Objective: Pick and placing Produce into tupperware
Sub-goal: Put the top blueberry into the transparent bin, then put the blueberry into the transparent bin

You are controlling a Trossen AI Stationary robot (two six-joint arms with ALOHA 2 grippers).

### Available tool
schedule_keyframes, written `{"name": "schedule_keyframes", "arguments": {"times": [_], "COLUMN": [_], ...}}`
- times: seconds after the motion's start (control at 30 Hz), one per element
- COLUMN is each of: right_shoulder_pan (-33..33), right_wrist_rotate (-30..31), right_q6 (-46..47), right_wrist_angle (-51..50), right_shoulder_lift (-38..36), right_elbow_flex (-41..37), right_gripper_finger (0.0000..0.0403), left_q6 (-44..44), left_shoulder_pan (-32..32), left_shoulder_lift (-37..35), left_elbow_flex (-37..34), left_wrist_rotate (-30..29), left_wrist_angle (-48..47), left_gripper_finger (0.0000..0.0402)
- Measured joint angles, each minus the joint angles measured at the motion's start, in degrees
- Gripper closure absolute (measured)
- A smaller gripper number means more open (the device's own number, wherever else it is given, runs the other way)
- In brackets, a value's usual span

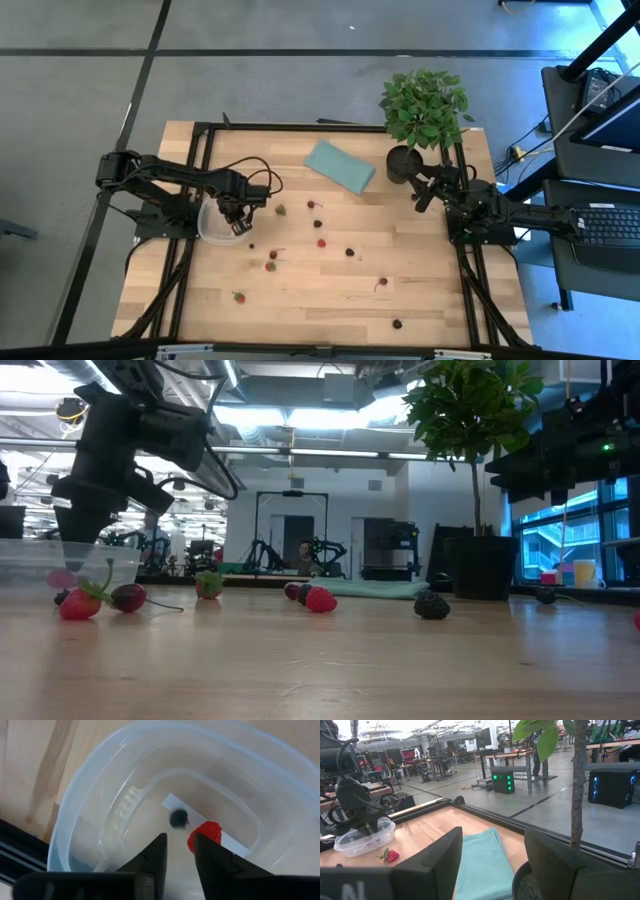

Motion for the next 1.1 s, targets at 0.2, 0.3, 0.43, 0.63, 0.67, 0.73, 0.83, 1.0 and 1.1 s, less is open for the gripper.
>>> {"name": "schedule_keyframes", "arguments": {"times": [0.2,0.3,0.43,0.63,0.67,0.73,0.83,1.0,1.1], "right_shoulder_pan": [0.00,0.00,0.00,0.02,0.01,0.02,0.00,0.02,0.00], "right_wrist_rotate": [-0.02,-0.01,-0.01,-0.02,-0.02,-0.01,0.00,-0.02,-0.02], "right_q6": [-0.02,-0.42,-1.09,-1.09,-1.09,-1.13,-1.36,-1.38,-1.19], "right_wrist_angle": [-0.01,0.04,0.29,0.47,0.46,0.46,0.44,0.03,-0.32], "right_shoulder_lift": [-0.01,-0.01,0.00,-0.01,-0.01,-0.02,-0.02,-0.02,-0.01], "right_elbow_flex": [0.00,0.00,0.00,0.00,0.00,0.00,0.00,0.00,0.00], "right_gripper_finger": [0.0186,0.0186,0.0186,0.0186,0.0186,0.0186,0.0186,0.0186,0.0186], "left_q6": [2.83,6.18,17.08,35.74,37.91,42.64,48.99,49.91,45.19], "left_shoulder_pan": [0.00,0.00,-1.22,-4.40,-4.98,-6.39,-8.87,-13.87,-16.54], "left_shoulder_lift": [0.02,0.02,0.02,0.02,0.00,0.00,0.48,1.06,1.50], "left_elbow_flex": [1.00,4.96,11.56,17.33,17.51,17.40,16.80,15.79,15.69], "left_wrist_rotate": [0.12,-0.26,-5.63,-4.77,-3.78,-0.89,3.57,4.20,3.98], "left_wrist_angle": [-1.64,-5.77,-7.24,-2.41,-1.37,0.03,0.95,2.24,4.64], "left_gripper_finger": [0.0258,0.0247,0.0243,0.0244,0.0244,0.0245,0.0245,0.0245,0.0245]}}
